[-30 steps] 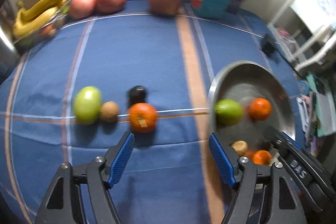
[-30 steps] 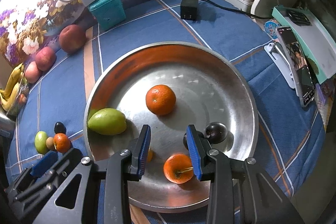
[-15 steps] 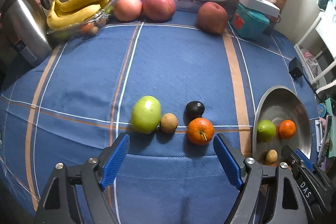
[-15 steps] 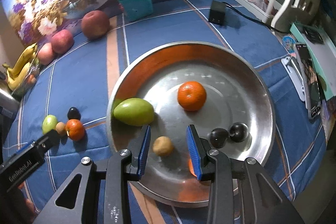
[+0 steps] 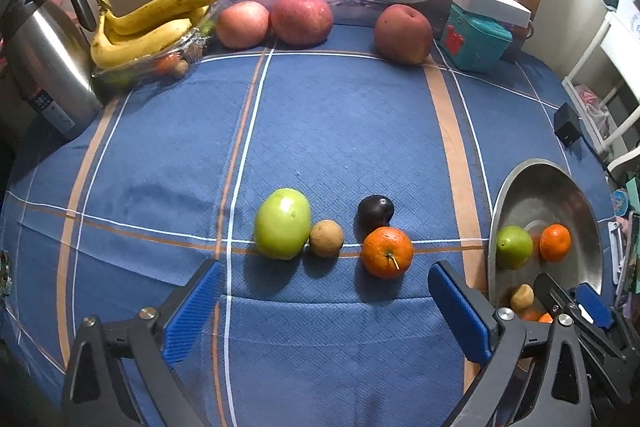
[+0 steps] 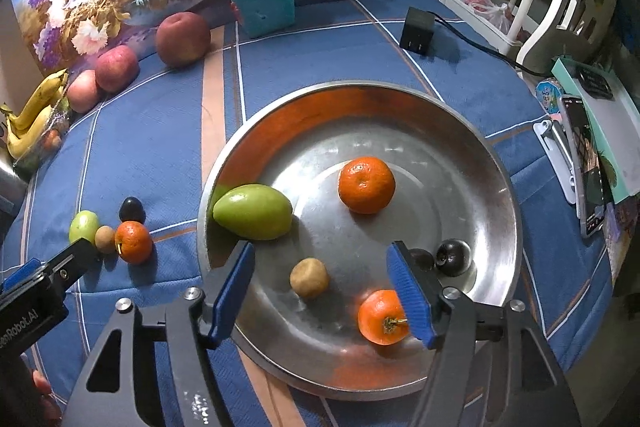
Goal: Organize fruits
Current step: 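Withdraw both open tools from the pan toward the remaining fruits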
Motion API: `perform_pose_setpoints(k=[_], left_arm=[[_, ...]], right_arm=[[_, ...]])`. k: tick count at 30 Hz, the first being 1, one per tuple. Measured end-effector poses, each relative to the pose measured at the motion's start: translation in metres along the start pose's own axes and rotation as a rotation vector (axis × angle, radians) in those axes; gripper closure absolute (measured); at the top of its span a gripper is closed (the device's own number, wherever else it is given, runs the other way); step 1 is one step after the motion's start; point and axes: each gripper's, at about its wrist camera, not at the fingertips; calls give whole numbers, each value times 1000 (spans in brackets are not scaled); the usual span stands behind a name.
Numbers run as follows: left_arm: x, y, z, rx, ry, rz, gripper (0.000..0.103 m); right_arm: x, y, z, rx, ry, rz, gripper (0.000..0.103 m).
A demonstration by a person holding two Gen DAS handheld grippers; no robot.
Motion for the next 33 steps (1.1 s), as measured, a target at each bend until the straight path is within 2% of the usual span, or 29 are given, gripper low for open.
perform_pose_setpoints(k=[3, 5, 6, 17, 28, 33], left_arm=[[-1, 0, 1, 1, -17, 1, 0], [-3, 0, 2, -1, -24, -4, 0], [-3, 0, 2, -2, -23, -6, 0], [-1, -1, 1, 7, -12, 16, 0], [-15, -9, -14, 90, -3, 38, 0], [-29, -13, -16, 103, 0, 16, 0]], right_arm=[[0, 1, 0, 14, -1, -4, 21], [-1, 1, 0, 27, 2, -4, 8], [0, 1, -1, 35, 8, -1, 7], [-2, 4, -2, 59, -6, 5, 7], [-2, 4, -6, 75, -53, 45, 7], [-10, 2, -13, 123, -48, 36, 7]])
Point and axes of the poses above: each gripper's, at about its wrist camera, not at the fingertips, and z roughly the way its jaws point, x to its right, y to its underside, and after that the axes turned 13 degrees about y, right-handed
